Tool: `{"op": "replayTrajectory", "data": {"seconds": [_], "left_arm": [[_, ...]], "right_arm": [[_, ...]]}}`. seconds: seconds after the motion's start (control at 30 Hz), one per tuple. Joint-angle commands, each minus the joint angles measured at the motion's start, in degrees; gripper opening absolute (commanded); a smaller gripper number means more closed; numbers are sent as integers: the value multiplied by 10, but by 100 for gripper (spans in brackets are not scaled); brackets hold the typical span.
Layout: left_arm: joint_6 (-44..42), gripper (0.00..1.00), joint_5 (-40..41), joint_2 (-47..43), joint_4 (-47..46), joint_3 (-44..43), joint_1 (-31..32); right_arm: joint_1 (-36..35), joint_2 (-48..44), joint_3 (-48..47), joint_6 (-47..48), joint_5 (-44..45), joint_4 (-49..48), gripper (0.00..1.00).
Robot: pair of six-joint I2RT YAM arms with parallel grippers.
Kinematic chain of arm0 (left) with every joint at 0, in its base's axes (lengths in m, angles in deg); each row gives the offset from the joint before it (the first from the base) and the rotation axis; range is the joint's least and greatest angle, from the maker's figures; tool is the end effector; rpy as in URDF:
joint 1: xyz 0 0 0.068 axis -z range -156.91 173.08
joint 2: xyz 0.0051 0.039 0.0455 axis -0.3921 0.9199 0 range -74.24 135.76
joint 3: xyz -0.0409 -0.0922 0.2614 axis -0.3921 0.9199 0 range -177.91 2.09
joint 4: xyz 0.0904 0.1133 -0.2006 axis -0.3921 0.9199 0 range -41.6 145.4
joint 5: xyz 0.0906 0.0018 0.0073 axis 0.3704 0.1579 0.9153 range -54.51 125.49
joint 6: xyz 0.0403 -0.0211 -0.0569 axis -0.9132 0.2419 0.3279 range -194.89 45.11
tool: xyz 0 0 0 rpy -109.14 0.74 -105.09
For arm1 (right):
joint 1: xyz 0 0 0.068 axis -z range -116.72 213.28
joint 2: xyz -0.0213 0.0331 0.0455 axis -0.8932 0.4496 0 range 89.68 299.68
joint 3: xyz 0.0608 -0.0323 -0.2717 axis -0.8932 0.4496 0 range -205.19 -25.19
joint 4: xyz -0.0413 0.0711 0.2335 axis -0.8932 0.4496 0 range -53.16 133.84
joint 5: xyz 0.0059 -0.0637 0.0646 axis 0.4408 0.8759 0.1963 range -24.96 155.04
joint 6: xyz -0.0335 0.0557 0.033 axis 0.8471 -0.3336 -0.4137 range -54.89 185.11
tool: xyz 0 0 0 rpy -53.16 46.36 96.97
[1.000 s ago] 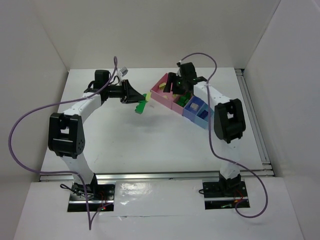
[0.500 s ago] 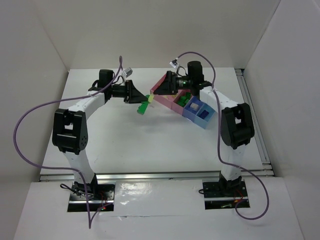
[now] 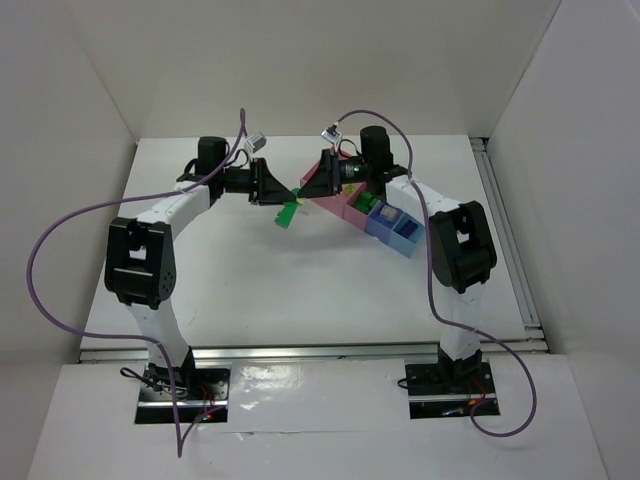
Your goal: Sort the legos into containers by color
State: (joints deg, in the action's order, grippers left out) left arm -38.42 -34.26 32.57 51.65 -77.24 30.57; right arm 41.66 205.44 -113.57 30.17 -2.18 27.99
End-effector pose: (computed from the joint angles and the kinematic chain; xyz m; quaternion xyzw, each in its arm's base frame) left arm 0.4010 -0.1100 0.2721 0.0953 0.7611 -0.6127 0.1902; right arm 0.4092 0.2224 0.2747 -0.2427 0.7090 0.6261 0.2155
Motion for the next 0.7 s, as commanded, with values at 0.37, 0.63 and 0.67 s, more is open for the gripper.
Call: {"op": "replayTrajectory", "data": {"seconds": [0.37, 0.63, 0.67], "left_arm": [[15, 0, 1, -17, -23, -3, -28], [46, 0, 7, -22, -64, 15, -49], [52, 0, 13, -22, -70, 21, -49]], "right_arm": [[24, -33, 28, 7, 38, -21, 28], [32, -33, -6, 50, 150, 73, 26], [32, -27, -13, 58, 176, 93, 25]]}}
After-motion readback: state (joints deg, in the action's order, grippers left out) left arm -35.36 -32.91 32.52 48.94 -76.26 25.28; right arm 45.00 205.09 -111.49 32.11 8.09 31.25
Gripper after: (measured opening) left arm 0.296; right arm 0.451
